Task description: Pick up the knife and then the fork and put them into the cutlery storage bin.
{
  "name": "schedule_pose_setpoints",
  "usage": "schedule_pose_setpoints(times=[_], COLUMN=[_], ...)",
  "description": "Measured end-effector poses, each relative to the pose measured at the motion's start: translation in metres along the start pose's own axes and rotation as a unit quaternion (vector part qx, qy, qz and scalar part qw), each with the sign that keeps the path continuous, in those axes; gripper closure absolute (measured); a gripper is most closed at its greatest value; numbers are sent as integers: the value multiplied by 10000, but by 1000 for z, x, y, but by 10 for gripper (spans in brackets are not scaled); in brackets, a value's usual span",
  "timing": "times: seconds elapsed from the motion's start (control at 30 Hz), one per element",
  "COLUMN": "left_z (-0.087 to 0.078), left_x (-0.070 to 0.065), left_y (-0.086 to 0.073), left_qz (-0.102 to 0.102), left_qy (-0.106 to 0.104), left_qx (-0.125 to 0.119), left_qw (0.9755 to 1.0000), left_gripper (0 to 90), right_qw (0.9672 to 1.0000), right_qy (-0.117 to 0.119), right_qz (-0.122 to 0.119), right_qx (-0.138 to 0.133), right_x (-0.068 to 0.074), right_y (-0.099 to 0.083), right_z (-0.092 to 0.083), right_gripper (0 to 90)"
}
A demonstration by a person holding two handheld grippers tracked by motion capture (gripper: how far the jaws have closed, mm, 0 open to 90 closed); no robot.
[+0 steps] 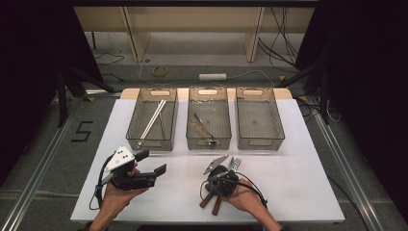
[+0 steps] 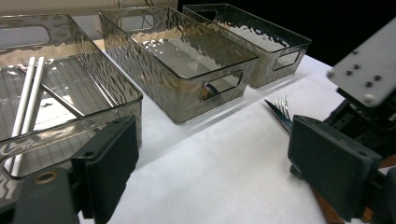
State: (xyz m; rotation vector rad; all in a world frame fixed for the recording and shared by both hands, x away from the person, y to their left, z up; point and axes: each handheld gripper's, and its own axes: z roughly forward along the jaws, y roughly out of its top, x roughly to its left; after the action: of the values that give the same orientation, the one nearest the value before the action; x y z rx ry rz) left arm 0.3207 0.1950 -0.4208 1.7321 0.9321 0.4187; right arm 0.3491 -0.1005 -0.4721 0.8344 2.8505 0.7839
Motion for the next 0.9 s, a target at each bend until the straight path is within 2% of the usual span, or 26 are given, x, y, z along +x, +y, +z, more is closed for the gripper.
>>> schedule_pose_setpoints(times=[0.1, 0.27, 0.4, 0.6, 0.8, 0.9], left_z=[0, 0, 0, 0, 1, 0], left_x=[0, 0, -1, 0, 0, 0], left_y=[0, 0, 0, 0, 0, 0], left_qz=[0, 1, 20, 3, 6, 1], left_qy=[-1, -1, -2, -2, -1, 2], left_qx=[3, -9, 0, -7, -4, -5], left_qw=[10000, 10000, 10000, 10000, 10000, 10000], left_gripper=[158, 158, 158, 158, 158, 159], right_qw=[10000, 10000, 9998, 9998, 9996, 9995], right_qy=[19, 53, 33, 63, -92, -84], right_qz=[-79, -70, -170, -156, -209, -223], right_qx=[17, 47, 53, 99, 164, 182], right_x=[2, 0, -5, -11, -16, -19], right_y=[-8, -19, -27, -38, -44, -47], right_z=[-5, -12, -17, -25, -31, -33], right_gripper=[900, 900, 900, 900, 900, 900])
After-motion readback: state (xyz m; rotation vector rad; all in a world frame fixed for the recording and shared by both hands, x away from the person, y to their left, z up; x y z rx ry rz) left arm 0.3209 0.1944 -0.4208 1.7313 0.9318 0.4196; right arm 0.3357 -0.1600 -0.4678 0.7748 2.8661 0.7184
